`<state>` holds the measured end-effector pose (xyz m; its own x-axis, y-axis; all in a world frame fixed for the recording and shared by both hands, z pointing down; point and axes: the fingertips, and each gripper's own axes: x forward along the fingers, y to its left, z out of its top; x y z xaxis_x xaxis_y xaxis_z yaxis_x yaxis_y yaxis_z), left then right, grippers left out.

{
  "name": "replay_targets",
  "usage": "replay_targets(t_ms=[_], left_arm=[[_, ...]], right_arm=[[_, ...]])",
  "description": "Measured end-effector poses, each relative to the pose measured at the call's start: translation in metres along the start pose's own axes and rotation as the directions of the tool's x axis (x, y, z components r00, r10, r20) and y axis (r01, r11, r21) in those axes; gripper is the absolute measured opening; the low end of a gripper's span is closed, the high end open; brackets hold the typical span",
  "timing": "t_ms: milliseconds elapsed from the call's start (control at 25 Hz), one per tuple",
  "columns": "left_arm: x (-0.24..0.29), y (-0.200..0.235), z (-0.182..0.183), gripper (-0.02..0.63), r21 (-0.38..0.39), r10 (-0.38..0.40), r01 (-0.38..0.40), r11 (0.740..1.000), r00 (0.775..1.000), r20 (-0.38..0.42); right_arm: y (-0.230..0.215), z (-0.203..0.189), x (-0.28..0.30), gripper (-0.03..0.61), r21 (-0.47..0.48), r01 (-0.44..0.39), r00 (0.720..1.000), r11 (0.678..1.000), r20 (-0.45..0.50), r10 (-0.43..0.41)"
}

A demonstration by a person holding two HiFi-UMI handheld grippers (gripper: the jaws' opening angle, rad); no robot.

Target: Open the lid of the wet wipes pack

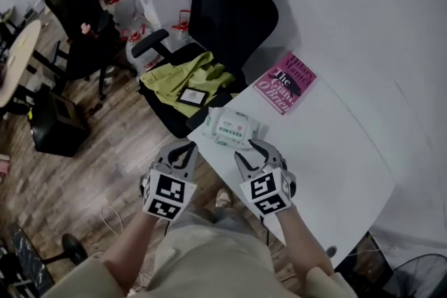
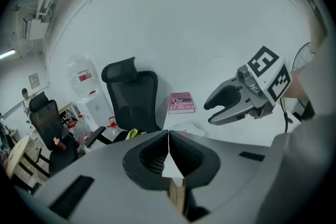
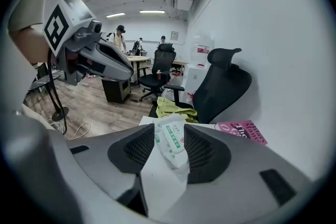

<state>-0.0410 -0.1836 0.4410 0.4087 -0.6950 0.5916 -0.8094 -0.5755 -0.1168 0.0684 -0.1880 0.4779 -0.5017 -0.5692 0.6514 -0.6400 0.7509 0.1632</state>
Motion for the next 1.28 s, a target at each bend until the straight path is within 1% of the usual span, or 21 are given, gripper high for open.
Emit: replay_targets(t_ms=[80, 240, 360, 560, 680, 840, 960, 1160, 1280], left_arm=[[0.015, 0.003, -0.009, 0.021, 0.011, 0.005, -0.005, 1.000, 1.000, -0.031], [0.037, 0.008, -0.021, 0.021, 0.020, 0.000, 0.001, 1.000, 0.998, -0.066], [0.054, 0.008, -0.033, 0.021, 0.030, -0.023, 0.026, 0.999, 0.996, -0.090], [0.079, 0.011, -0.055, 0.021, 0.048, -0.057, 0.063, 0.997, 0.990, -0.130], [0.093, 0.012, -0.071, 0.021, 0.049, -0.081, 0.090, 0.995, 0.985, -0.150], [0.111, 0.019, -0.083, 0.021, 0.043, -0.084, 0.091, 0.995, 0.986, -0.142], [0.125, 0.018, -0.091, 0.021, 0.041, -0.112, 0.119, 0.992, 0.983, -0.143], [0.147, 0.017, -0.102, 0.021, 0.040, -0.146, 0.154, 0.987, 0.977, -0.156], [0.157, 0.018, -0.107, 0.021, 0.041, -0.161, 0.170, 0.985, 0.973, -0.165]], right_arm=[[-0.001, -0.007, 0.017, 0.190, -0.014, -0.010, 1.000, 1.000, -0.018, 0.010], [-0.002, -0.017, 0.047, 0.189, -0.044, -0.022, 0.998, 0.999, -0.055, 0.019], [0.000, -0.024, 0.066, 0.189, -0.080, -0.026, 0.996, 0.996, -0.086, 0.019], [-0.003, -0.036, 0.093, 0.184, -0.160, -0.010, 0.991, 0.987, -0.136, -0.012], [0.001, -0.043, 0.108, 0.184, -0.194, -0.021, 0.986, 0.981, -0.164, -0.011], [0.003, -0.050, 0.125, 0.184, -0.210, -0.037, 0.983, 0.977, -0.186, -0.003], [0.002, -0.057, 0.136, 0.176, -0.241, -0.044, 0.977, 0.970, -0.214, -0.009], [0.006, -0.065, 0.143, 0.166, -0.282, -0.088, 0.969, 0.955, -0.246, 0.017], [0.007, -0.066, 0.145, 0.163, -0.294, -0.088, 0.968, 0.952, -0.252, 0.012]])
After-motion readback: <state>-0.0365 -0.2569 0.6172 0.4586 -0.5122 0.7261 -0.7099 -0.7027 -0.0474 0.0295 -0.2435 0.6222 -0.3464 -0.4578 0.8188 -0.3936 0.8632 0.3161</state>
